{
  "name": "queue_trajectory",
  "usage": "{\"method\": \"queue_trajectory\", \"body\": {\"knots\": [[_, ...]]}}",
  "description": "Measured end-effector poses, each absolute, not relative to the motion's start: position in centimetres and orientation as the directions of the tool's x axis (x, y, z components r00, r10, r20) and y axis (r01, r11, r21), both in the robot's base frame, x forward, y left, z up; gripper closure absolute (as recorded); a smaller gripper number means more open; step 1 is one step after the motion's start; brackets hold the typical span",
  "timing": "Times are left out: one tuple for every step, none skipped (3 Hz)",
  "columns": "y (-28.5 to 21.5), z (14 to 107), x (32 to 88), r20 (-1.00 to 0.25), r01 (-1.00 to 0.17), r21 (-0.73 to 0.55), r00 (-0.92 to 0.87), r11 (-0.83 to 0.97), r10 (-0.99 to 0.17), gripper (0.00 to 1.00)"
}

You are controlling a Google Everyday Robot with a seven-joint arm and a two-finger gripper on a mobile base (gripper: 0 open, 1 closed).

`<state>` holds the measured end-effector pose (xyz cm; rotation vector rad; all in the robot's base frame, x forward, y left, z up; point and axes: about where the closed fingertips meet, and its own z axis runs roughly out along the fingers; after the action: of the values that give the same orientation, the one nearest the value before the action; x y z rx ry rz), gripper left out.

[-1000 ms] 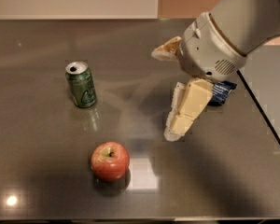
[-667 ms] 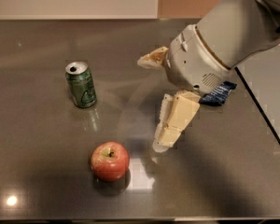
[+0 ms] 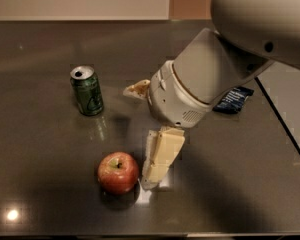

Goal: Move apple near green can

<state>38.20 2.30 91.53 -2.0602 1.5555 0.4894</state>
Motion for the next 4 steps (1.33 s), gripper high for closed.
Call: {"method": "queue_trajectory", "body": {"knots": [[3.7,89.6,37.0,-0.558,-0.955,-0.164,0.295,-0.246,-0.776,0.00],[4.7,88.1,36.1,-0.550,-0.951,-0.150,0.308,-0.271,-0.776,0.00],[5.3,87.1,35.3,-0.546,-0.947,-0.137,0.317,-0.290,-0.776,0.00],[5.7,86.2,35.0,-0.541,-0.946,-0.126,0.319,-0.300,-0.778,0.00]]}}
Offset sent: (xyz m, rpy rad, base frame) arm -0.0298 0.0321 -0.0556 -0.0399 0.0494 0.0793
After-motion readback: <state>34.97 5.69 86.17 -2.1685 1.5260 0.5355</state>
